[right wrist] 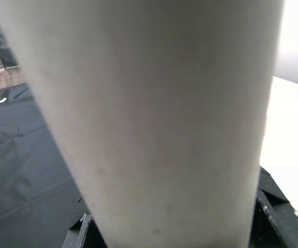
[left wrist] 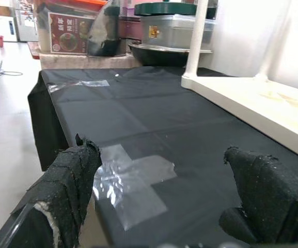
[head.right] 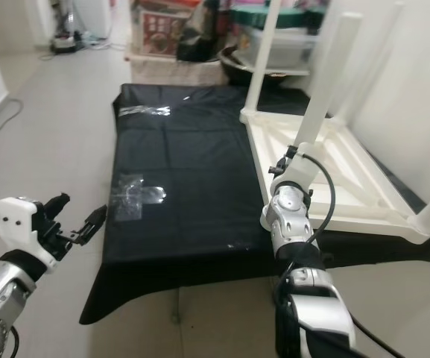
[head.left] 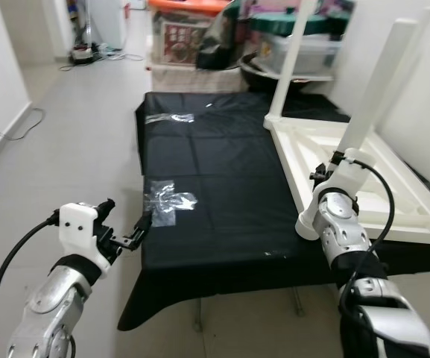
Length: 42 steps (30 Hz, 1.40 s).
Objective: Building children table
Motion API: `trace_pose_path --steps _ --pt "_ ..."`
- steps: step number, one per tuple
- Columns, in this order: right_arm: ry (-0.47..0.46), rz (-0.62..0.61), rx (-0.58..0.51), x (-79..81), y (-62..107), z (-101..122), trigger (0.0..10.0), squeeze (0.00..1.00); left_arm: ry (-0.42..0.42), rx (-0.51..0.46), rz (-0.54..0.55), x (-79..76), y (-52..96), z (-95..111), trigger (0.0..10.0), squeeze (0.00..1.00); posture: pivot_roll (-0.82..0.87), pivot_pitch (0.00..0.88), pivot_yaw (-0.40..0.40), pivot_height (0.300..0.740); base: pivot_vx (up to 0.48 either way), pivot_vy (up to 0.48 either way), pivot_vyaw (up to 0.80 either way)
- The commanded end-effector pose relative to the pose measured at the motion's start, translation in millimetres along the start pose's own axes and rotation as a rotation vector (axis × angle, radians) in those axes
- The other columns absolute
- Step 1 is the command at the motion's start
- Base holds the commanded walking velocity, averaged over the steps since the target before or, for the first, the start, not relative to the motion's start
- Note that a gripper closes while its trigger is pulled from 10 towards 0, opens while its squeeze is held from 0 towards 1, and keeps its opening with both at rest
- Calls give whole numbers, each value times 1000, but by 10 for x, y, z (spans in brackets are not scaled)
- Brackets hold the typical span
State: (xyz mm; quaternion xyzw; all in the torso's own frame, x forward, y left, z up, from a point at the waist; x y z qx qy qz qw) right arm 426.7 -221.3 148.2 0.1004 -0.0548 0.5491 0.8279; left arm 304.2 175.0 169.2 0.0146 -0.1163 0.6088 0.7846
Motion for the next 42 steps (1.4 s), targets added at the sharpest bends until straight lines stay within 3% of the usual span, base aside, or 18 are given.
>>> trace_pose_path --steps 1,2,5,6,7,8,10,15,23,24,25,26,30,32,33,36,41,42 --pt "161 22 227 20 126 -599 10000 0 4 2 -20 -41 -11 10 10000 0 122 0 -114 740 0 0 0" --pt "68 106 192 220 116 -484 10000 1000 4 2 -20 -42 -14 9 10000 0 124 0 -114 740 0 0 0" --pt "-51 200 125 442 100 -256 10000 1000 5 1 -20 -44 -18 9 10000 0 126 0 -115 740 0 0 0" --pt "-66 282 99 562 89 -110 10000 0 6 1 -20 -42 -17 9 10000 0 122 0 -116 740 0 0 0" --pt "-66 282 99 562 89 -110 10000 0 6 1 -20 -42 -17 9 10000 0 122 0 -116 740 0 0 0" --pt "-92 480 53 797 120 143 10000 0 7 0 -20 -41 -17 10 10000 0 119 0 -115 740 0 0 0" --pt "-102 696 37 983 223 301 10000 0 8 -2 -21 -43 -24 11 10000 0 123 0 -116 740 0 0 0" --pt "-69 1049 117 1116 482 270 10000 0 11 -4 -24 -49 -38 14 10000 0 132 0 -118 740 0 0 0" --pt "41 1230 208 1339 740 -76 10000 0 9 -2 -31 -53 -44 10 10000 0 146 0 -123 740 0 0 0" --pt "44 1258 211 1399 797 -130 6471 0 8 -1 -30 -52 -43 8 10000 0 146 0 -123 740 0 0 0" --pt "38 1286 212 1427 832 -150 6471 0 7 0 -29 -50 -41 7 10000 0 157 0 -127 740 0 0 0" --pt "3 1260 198 1472 811 -157 0 0 4 2 -23 -41 -35 4 10000 0 159 0 -128 740 0 0 0" --pt "67 999 166 1360 522 -229 0 0 2 4 -20 -34 -26 3 10000 0 158 0 -125 740 0 0 0" --pt "112 534 147 842 94 -284 0 0 1 5 -20 -28 -17 3 10000 0 148 0 -115 740 0 0 0" --pt "112 534 147 842 94 -284 0 0 1 5 -20 -28 -17 3 10000 0 148 0 -115 740 0 0 0" --pt "211 12 124 -22 -81 -354 0 0 0 5 -25 -36 -18 11 10000 0 143 0 -118 740 0 0 0" --pt "259 -77 95 -188 -7 -398 0 0 0 3 -26 -42 -22 17 10000 0 143 0 -118 740 0 0 0" --pt "268 -40 113 -90 68 -479 0 0 0 4 -23 -40 -21 16 10000 0 136 0 -111 740 0 0 0"
Point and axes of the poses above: a point about 5 cm out from each wrist's last joint towards the gripper, its own y axis pointing back from the gripper into the wrist, its own z axis along the axis of the wrist's last joint, x = y × z, the point moved 6 cm from there along -y, pointing out of the wrist towards the gripper, and after that the axes turned 14 degrees about -y, right-handed, at the moved point
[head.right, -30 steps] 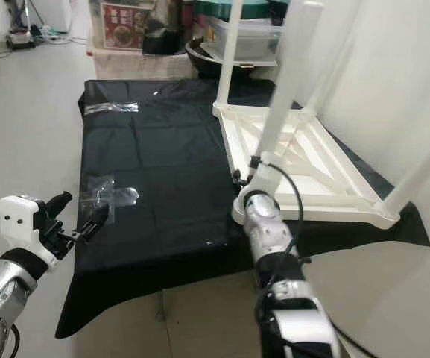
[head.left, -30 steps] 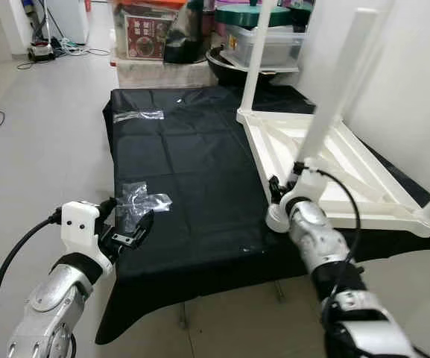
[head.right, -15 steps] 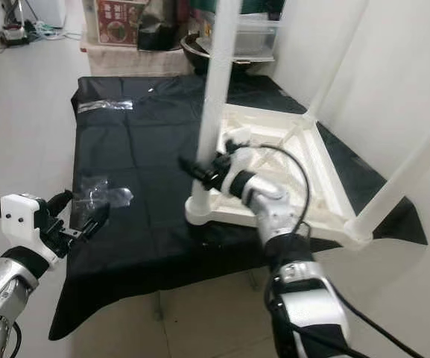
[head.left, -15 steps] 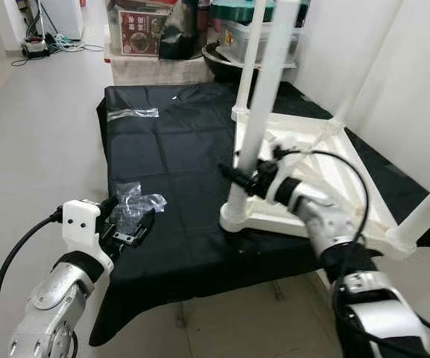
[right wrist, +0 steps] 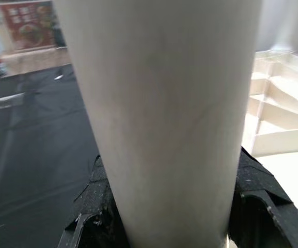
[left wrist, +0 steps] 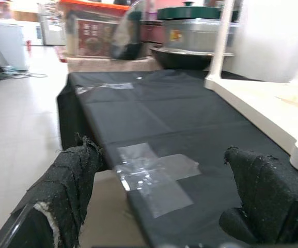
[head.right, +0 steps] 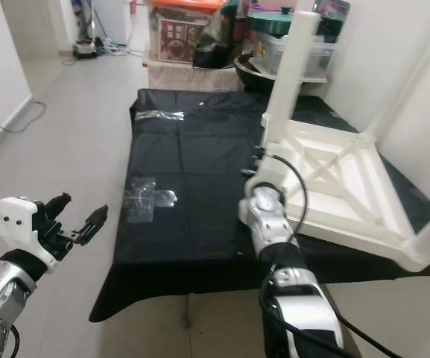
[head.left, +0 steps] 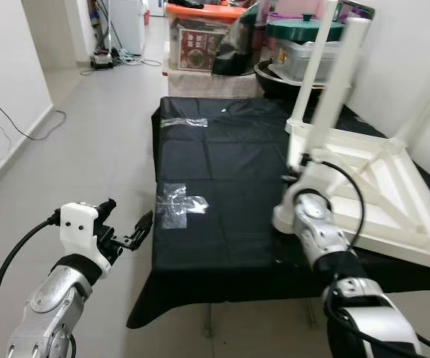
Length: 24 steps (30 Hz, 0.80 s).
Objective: Building children table
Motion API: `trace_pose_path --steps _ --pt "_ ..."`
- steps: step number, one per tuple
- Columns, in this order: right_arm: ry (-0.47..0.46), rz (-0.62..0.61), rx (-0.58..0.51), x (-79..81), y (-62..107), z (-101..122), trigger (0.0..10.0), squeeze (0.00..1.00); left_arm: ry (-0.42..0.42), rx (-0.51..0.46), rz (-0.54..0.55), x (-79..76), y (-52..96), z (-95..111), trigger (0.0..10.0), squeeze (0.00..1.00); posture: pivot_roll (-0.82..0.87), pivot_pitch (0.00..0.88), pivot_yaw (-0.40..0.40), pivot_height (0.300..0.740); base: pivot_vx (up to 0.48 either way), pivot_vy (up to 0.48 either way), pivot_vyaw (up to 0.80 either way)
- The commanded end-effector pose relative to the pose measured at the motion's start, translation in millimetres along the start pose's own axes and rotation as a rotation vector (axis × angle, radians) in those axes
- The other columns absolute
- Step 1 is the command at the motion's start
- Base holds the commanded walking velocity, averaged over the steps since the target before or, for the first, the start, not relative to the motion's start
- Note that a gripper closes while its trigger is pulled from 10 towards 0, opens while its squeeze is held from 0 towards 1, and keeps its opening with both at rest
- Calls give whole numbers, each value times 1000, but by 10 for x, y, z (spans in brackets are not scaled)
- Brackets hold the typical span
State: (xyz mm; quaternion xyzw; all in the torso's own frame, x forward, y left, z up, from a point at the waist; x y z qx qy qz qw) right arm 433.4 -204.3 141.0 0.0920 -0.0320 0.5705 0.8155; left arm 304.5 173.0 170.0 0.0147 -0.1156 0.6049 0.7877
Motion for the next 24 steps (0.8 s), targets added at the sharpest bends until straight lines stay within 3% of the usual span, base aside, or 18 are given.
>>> trace_pose_path --steps 1,2,3,4,5,7,8,10,11,13,14,16,23,24 --pt "209 26 138 -4 158 -471 10000 0 -2 4 -11 -21 -11 3 10000 0 135 0 -113 740 0 0 0" --pt "202 107 163 159 224 -522 10000 0 -2 4 -10 -19 -10 1 10000 0 135 0 -113 740 0 0 0" --pt "202 107 163 159 224 -522 10000 0 -2 4 -10 -19 -10 1 10000 0 135 0 -113 740 0 0 0" --pt "162 164 127 286 259 -459 10000 569 -2 5 -10 -19 -11 -1 10000 0 131 0 -113 740 0 0 0" --pt "105 247 113 430 258 -383 10000 1000 -1 5 -11 -21 -13 -4 10000 0 134 0 -116 740 0 0 0" --pt "50 362 76 608 203 -176 10000 1000 0 3 -12 -24 -17 -6 10000 0 134 0 -117 740 0 0 0" --pt "35 414 60 681 176 -84 10000 749 1 3 -12 -25 -18 -6 10000 0 134 0 -117 740 0 0 0" --pt "29 427 45 707 169 -22 10000 749 1 2 -12 -24 -17 -6 10000 0 134 0 -117 740 0 0 0" --pt "-12 499 47 768 151 93 10000 0 2 2 -12 -26 -18 -8 10000 0 133 0 -118 740 0 0 0" --pt "-43 552 51 809 147 172 10000 0 3 2 -12 -27 -19 -8 10000 0 133 0 -118 740 0 0 0" --pt "-75 701 17 888 161 402 10000 0 6 1 -14 -35 -24 -12 10000 0 138 0 -123 740 0 0 0" --pt "-80 753 9 912 192 460 10000 0 7 1 -15 -38 -25 -14 10000 0 138 0 -123 740 0 0 0" --pt "-13 908 44 1006 271 385 10000 0 10 -1 -24 -51 -36 -12 10000 0 142 0 -121 740 0 0 0" --pt "-15 981 61 1080 352 299 4902 0 9 0 -25 -55 -34 -15 10000 0 158 0 -129 740 0 0 0"
Point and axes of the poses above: a point about 5 cm out from each wrist's last joint towards the gripper, its own y axis pointing back from the gripper into the wrist, its own z axis along the axis of the wrist's last joint, x = y × z, the point moved 6 cm from there along -y, pointing out of the wrist towards the gripper, and after that the axes turned 14 degrees about -y, right-handed, at the moved point
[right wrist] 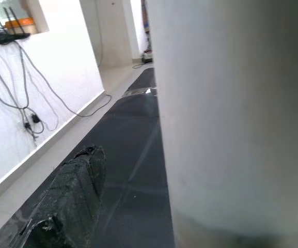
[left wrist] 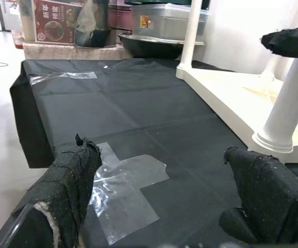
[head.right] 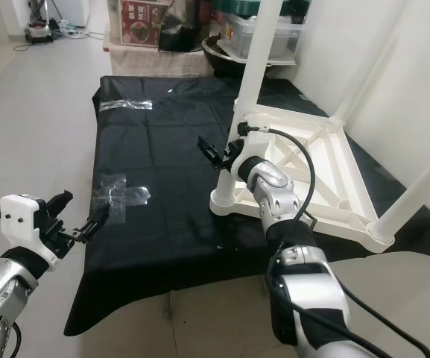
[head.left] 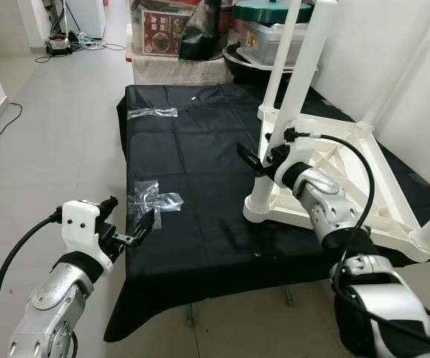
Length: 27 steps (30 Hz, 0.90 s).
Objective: Building children table
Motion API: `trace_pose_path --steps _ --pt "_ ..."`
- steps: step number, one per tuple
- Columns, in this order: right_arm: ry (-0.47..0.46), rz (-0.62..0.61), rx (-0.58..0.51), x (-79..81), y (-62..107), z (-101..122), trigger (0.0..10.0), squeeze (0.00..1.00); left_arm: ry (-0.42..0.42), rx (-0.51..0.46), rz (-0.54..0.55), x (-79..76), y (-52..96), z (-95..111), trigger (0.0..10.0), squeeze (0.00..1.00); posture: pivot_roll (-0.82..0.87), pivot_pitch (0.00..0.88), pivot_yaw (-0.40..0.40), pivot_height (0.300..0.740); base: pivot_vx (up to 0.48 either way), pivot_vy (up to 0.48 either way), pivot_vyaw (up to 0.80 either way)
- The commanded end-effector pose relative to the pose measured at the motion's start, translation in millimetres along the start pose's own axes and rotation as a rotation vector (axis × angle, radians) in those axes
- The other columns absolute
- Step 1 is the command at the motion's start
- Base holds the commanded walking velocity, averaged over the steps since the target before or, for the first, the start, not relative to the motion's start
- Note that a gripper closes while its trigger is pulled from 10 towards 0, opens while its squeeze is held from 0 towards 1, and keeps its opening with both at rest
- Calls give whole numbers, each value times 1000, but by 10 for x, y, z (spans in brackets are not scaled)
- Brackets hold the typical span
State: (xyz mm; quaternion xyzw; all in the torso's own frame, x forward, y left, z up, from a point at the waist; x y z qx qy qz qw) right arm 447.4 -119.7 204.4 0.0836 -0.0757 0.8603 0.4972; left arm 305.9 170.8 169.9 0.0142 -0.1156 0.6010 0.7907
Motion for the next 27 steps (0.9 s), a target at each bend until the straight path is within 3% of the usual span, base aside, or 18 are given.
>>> trace_pose_path --steps 1,3,4,5,8,9,10,11,12,13,14,17,18,23,24,25,26,27 --pt "-6 108 48 190 -31 -178 4902 0 8 2 -15 -37 -16 -16 10000 0 158 0 -129 740 0 0 0" --pt "-8 154 55 262 -28 -232 4902 0 8 3 -16 -39 -14 -18 10000 0 158 0 -129 740 0 0 0" --pt "-13 205 65 353 -21 -297 1373 0 7 4 -16 -39 -8 -19 10000 0 165 0 -130 740 0 0 0" --pt "-30 190 58 369 -37 -329 0 0 7 5 -15 -37 -2 -19 10000 0 165 0 -131 740 0 0 0" --pt "-43 173 51 361 -50 -337 0 0 7 5 -15 -34 1 -19 10000 0 165 0 -131 740 0 0 0" --pt "3 17 87 199 -83 -421 0 0 6 6 -14 -31 6 -18 10000 0 162 0 -130 740 0 0 0" --pt "3 17 87 199 -83 -421 0 0 6 6 -14 -31 6 -18 10000 0 162 0 -130 740 0 0 0" --pt "-12 -309 108 -201 -21 -485 0 0 5 6 -13 -27 11 -16 10000 0 159 0 -126 740 0 0 0" --pt "-18 -631 127 -580 204 -574 0 0 4 5 -11 -25 15 -11 10000 0 155 0 -127 740 0 0 0" --pt "-6 -858 143 -803 440 -648 0 0 3 5 -10 -25 18 -8 10000 0 155 0 -127 740 0 0 0" --pt "-9 -951 140 -864 569 -701 0 0 3 5 -9 -23 22 -5 10000 0 159 0 -128 740 0 0 0" --pt "-9 -951 140 -864 569 -701 0 0 3 5 -9 -23 22 -5 10000 0 159 0 -128 740 0 0 0" --pt "17 -912 143 -659 584 -805 0 0 0 7 -5 -15 29 -5 10000 0 148 0 -118 740 0 0 0" --pt "22 -824 164 -402 535 -860 0 0 -2 9 -2 -6 34 -7 10000 0 145 0 -116 740 0 0 0" --pt "2 -761 174 -289 479 -866 10000 0 -2 9 -1 -4 34 -8 10000 0 141 0 -115 740 0 0 0" --pt "-29 -674 131 -183 396 -779 10000 141 -1 9 -2 -4 32 -7 10000 0 141 0 -115 740 0 0 0" --pt "-75 -542 63 -49 266 -626 10000 1000 0 7 -3 -6 29 -6 10000 0 134 0 -114 740 0 0 0" --pt "-75 -542 63 -49 266 -626 10000 1000 0 7 -3 -6 29 -6 10000 0 134 0 -114 740 0 0 0"
Point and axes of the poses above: a point about 5 cm out from each wrist's last joint towards the gripper, its own y axis pointing back from the gripper into the wrist, its own z axis along the axis of the wrist's last joint, x = y × z, the point moved 6 cm from there along -y, pointing out of the wrist towards the gripper, and after that the axes turned 14 degrees about -y, right-handed, at the moved point
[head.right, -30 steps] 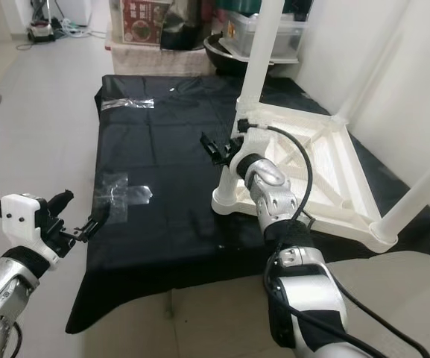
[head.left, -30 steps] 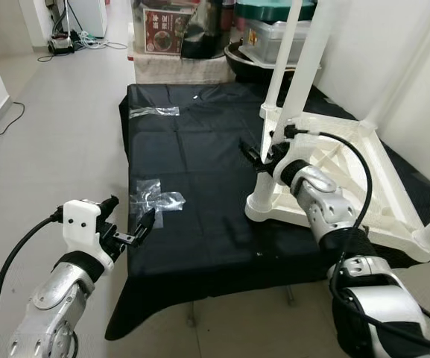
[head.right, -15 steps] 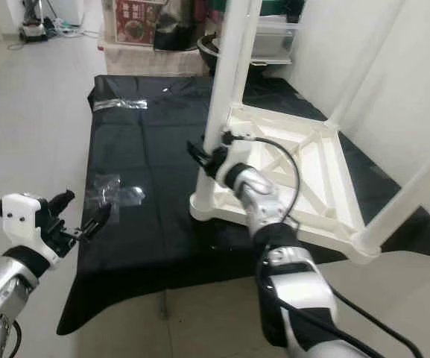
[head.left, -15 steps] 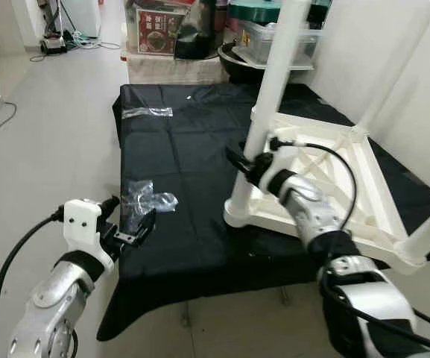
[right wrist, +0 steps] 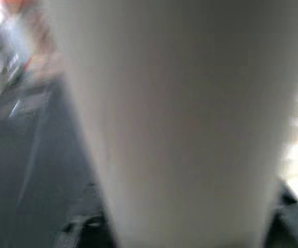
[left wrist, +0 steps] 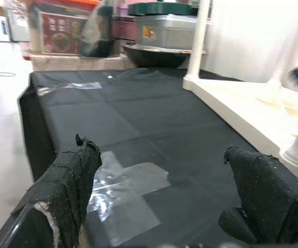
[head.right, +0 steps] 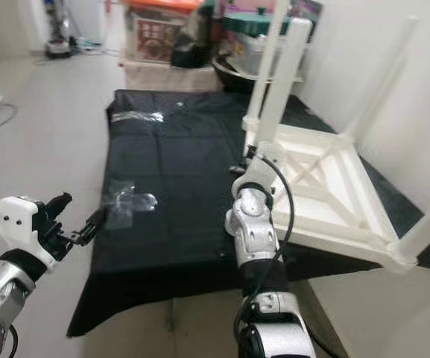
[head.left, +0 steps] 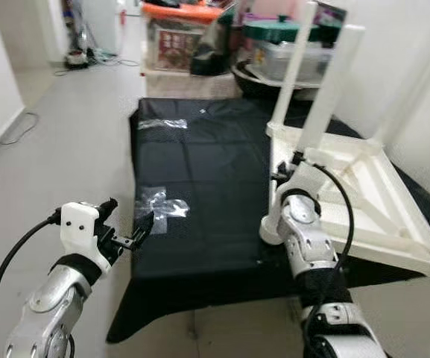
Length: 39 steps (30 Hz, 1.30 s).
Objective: Building children table
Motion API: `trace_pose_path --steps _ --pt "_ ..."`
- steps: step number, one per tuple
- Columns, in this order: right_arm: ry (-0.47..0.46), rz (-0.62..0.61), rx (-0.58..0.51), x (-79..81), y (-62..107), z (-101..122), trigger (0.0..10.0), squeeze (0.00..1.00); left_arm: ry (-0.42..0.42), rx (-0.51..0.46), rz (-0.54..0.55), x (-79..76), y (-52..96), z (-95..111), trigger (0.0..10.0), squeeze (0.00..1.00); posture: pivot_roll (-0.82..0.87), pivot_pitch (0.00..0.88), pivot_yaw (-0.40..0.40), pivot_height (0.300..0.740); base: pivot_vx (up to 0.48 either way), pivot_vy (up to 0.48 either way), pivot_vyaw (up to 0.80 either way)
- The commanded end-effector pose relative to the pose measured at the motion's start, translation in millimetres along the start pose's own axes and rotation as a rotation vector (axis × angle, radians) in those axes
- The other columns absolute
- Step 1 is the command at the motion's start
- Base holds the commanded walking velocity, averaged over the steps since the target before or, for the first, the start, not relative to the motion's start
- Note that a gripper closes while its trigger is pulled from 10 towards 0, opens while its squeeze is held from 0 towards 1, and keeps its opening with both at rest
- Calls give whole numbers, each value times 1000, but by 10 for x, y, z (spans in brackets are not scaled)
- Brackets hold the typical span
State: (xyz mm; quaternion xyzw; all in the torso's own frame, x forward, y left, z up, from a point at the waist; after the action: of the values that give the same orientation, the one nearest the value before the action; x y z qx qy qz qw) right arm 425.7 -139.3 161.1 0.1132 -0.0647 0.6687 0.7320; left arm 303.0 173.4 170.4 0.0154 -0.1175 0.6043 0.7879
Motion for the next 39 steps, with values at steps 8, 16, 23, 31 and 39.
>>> trace_pose_path --steps 8,16,23,31,39 --pt "-39 569 -20 645 74 384 10000 0 12 2 -14 -29 -21 -8 10000 0 133 0 -115 740 0 0 0" --pt "99 942 115 853 326 13 10000 0 14 -1 -24 -41 -55 -9 10000 0 141 0 -119 740 0 0 0" --pt "90 698 183 786 60 -334 0 0 10 1 -17 -39 -49 -11 10000 0 153 0 -126 740 0 0 0" --pt "103 -149 160 -439 -203 -368 0 0 9 0 -15 -30 -34 -1 10000 0 136 0 -117 740 0 0 0" --pt "90 4 260 -140 70 -706 4980 0 9 -2 -15 -28 -32 8 10000 0 127 0 -112 740 0 0 0"
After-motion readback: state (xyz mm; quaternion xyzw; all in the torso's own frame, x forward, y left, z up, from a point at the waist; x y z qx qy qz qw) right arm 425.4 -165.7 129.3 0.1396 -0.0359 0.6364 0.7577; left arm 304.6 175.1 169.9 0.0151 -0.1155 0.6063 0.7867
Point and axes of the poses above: a point about 5 cm out from each wrist's last joint towards the gripper, its own y axis pointing back from the gripper into the wrist, its own z axis along the axis of the wrist's last joint, x = y × z, the point moved 6 cm from there along -y, pointing out of the wrist towards the gripper, and after that the axes turned 14 degrees about -y, right-handed, at the moved point
